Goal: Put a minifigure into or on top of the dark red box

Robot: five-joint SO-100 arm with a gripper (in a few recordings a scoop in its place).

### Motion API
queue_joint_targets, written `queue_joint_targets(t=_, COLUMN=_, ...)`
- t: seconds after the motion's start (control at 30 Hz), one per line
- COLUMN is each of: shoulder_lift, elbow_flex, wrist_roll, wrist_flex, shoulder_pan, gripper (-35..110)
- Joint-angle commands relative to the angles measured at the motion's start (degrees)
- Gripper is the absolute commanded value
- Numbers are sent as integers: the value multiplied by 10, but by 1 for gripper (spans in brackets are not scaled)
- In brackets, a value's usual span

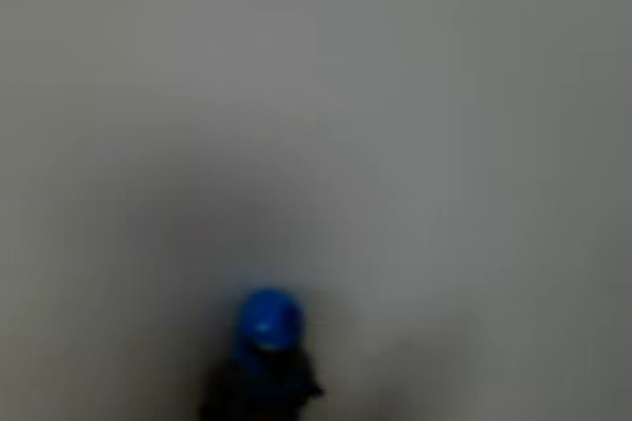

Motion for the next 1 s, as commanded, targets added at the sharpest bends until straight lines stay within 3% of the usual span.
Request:
queue_joint_targets(t=0.0, shoulder_lift=-54, elbow_flex=-33, wrist_roll=-41, wrist_flex=-14, shoulder_pan=44, gripper=23)
queue_joint_targets(t=0.4, shoulder_lift=-225, elbow_flex=-98, wrist_roll=-115, wrist_flex=-60, shoulder_pan=116, gripper=22)
queue_joint_targets(t=0.97, shoulder_lift=-307, elbow_flex=-111, wrist_roll=-167, wrist_flex=-75, shoulder_pan=207, gripper=22)
